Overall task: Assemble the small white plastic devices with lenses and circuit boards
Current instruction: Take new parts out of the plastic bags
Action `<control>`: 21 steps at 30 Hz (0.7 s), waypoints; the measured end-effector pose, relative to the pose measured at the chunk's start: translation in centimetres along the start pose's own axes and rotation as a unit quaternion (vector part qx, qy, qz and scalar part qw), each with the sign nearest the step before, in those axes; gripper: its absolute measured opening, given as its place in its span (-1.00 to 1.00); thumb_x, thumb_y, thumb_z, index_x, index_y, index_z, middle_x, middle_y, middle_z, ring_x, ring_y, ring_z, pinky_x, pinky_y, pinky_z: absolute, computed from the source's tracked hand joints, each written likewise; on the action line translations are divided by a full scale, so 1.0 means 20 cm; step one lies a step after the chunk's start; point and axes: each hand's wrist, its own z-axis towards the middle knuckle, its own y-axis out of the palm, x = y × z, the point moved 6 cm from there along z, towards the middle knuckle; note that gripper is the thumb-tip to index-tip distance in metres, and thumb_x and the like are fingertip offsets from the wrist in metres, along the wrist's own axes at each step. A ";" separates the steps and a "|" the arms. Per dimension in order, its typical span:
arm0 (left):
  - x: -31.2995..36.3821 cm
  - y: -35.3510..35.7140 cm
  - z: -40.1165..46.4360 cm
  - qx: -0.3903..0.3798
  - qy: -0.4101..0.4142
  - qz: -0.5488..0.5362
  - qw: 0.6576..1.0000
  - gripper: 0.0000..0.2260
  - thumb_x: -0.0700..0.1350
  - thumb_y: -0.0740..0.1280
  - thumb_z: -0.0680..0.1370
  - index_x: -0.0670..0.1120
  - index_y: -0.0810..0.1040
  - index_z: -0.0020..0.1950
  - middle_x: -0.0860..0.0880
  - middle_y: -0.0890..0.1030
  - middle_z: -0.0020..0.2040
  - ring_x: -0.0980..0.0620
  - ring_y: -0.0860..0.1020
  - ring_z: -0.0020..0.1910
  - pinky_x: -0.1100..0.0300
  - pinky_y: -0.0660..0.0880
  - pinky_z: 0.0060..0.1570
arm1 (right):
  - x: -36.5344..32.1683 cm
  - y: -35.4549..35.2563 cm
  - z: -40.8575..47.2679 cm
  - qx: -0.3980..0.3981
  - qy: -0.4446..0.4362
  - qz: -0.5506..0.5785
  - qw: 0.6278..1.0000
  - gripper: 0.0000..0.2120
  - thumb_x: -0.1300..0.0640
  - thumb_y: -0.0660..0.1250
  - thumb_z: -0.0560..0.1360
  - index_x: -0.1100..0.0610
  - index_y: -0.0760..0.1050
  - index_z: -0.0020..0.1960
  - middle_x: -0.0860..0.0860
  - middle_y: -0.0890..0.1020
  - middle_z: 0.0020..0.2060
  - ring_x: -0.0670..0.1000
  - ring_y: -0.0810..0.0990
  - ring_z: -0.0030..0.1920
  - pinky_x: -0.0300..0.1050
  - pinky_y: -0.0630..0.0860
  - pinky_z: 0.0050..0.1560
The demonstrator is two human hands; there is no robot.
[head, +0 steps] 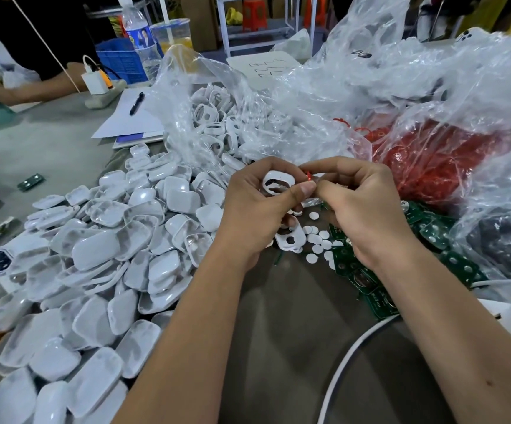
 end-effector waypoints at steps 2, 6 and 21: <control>-0.01 0.00 0.00 0.004 -0.014 -0.015 1.000 -0.90 -0.29 0.53 0.49 -0.19 0.64 -0.14 -0.11 0.59 -0.32 0.03 0.52 -0.42 0.17 0.50 -0.45 | -0.01 -0.01 0.00 -0.004 -0.010 0.000 1.000 -0.79 0.28 0.42 0.56 0.03 0.77 -0.05 -0.04 0.74 -0.27 -0.14 0.69 -0.29 -0.34 0.52 -0.32; -0.01 -0.02 0.00 0.001 -0.050 -0.038 0.998 -0.90 -0.30 0.52 0.50 -0.16 0.64 -0.15 -0.08 0.56 -0.37 0.04 0.49 -0.43 0.14 0.49 -0.39 | -0.02 -0.01 0.00 -0.001 -0.037 -0.025 0.999 -0.89 0.20 0.46 0.58 0.04 0.75 -0.03 0.00 0.77 -0.21 -0.08 0.75 -0.20 -0.13 0.67 -0.15; -0.04 0.04 -0.02 0.097 -0.110 -0.037 0.988 -0.72 -0.12 0.17 0.74 -0.07 0.68 0.04 0.06 0.70 -0.18 0.14 0.69 -0.21 0.28 0.57 -0.22 | 0.03 -0.05 0.02 0.062 0.004 0.022 0.998 -0.88 0.20 0.55 0.50 0.01 0.73 -0.18 -0.10 0.72 -0.34 -0.21 0.66 -0.30 -0.38 0.48 -0.33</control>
